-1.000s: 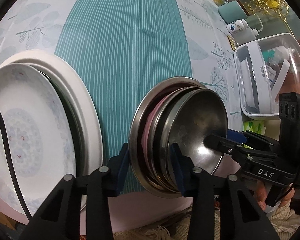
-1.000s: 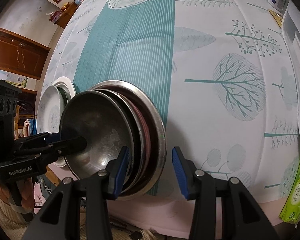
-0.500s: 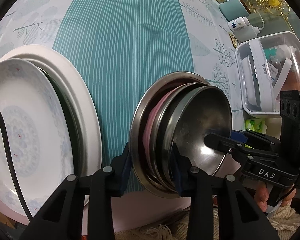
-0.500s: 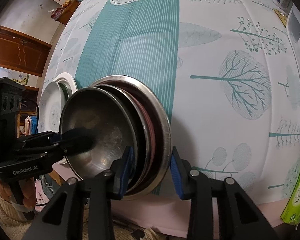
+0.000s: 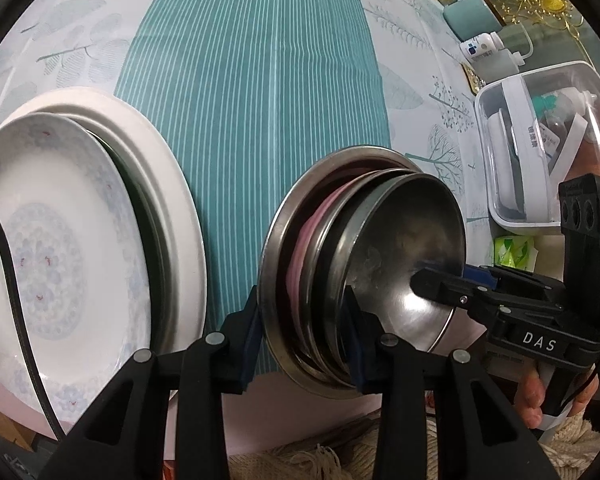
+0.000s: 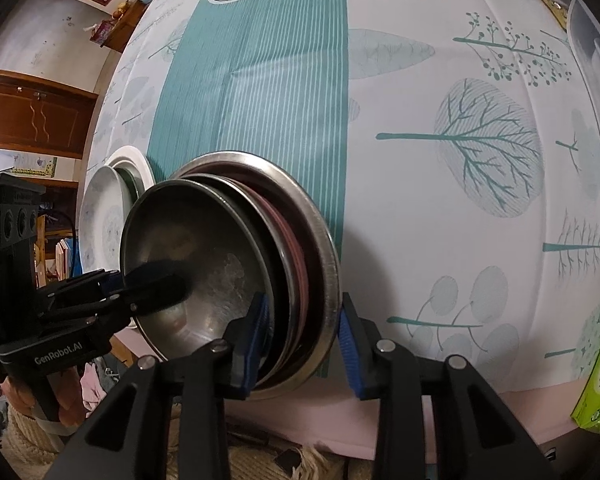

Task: Organize plates and bowls

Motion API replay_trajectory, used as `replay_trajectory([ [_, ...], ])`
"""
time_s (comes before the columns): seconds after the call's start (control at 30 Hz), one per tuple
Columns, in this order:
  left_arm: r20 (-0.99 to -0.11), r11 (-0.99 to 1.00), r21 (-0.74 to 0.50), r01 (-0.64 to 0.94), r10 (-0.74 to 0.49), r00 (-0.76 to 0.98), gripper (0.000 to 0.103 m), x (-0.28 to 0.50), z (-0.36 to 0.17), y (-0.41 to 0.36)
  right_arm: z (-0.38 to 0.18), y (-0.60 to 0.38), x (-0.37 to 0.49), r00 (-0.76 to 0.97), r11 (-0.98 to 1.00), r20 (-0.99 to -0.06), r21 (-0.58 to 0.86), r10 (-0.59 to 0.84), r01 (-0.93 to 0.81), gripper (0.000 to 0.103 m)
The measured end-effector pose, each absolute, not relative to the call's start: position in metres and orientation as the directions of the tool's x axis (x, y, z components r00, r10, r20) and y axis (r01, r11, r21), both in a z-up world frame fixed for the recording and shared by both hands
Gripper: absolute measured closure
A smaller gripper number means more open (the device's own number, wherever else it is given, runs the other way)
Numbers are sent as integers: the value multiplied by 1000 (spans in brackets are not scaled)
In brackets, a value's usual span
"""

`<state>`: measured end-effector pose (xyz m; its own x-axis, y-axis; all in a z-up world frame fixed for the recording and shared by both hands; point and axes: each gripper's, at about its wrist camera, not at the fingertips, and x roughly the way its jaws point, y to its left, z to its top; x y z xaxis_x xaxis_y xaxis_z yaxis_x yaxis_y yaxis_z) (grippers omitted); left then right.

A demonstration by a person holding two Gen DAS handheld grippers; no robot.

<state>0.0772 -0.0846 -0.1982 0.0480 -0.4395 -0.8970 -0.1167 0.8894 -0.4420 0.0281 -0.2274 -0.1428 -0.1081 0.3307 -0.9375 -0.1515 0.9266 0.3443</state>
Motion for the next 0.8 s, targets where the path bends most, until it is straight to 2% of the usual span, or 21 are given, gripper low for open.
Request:
replay_trajectory([
  [0.47, -904, 897, -425, -125, -412, 117, 69, 50, -162, -86, -111, -234, 14, -62, 917, -940, 340, 335, -208, 69],
  [0.8, -913, 894, -398, -205, -365, 180, 69, 4, -139, -61, -90, -212, -3, -60, 878, -929, 366, 366, -308, 69],
])
